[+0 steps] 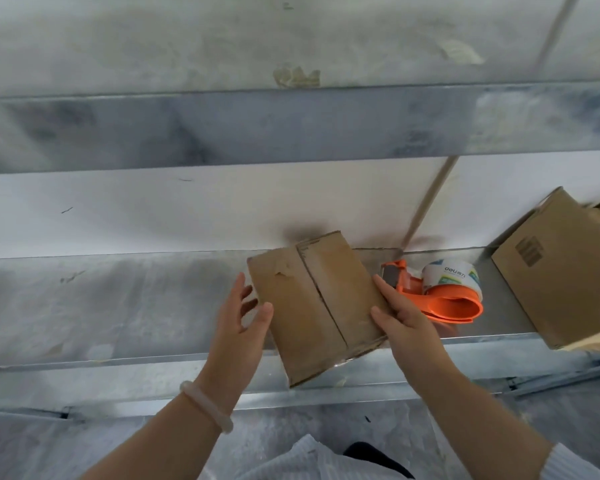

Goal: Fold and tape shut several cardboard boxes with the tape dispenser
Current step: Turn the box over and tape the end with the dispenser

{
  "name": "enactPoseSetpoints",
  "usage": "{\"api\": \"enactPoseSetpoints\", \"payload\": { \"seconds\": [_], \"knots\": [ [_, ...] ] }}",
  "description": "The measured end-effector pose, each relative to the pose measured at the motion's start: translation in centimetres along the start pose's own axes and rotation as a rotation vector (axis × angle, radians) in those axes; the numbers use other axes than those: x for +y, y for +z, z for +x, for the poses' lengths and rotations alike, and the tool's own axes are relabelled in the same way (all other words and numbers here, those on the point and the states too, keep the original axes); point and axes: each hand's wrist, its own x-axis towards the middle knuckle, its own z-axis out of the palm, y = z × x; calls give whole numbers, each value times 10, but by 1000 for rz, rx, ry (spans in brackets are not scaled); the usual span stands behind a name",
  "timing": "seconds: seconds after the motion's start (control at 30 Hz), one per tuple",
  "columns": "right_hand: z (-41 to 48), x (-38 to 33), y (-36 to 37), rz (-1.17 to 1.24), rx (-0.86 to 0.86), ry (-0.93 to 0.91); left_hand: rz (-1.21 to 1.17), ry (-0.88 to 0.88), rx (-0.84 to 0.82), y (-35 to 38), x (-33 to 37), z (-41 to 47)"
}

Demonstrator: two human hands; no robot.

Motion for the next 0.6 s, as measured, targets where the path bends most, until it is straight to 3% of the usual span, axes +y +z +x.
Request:
{"api": "enactPoseSetpoints", "payload": {
  "seconds": [0.1,0.2,0.27,0.3,0.37,0.5,0.6],
  "knots": [
    [0,-8,-7,-100,-127,-52,-84,-85,116,-21,15,11],
    [2,-21,-5,-107,-215,-109,-155,-254,-142,-42,31,17],
    [7,-32,-2,-139,-239,-146,-41,-292,-314,-50,36,17],
    [11,-36,0,-167,-236,-166,0,-300,-320,-52,36,16],
    [22,-39,3,-265,-157,-215,-3,-320,-259,-52,33,14],
    [29,-43,14,-414,159,-213,-56,-262,-46,-44,26,6],
    [18,-36,25,-485,121,-184,-127,-231,91,-35,20,-4]
  ]
}}
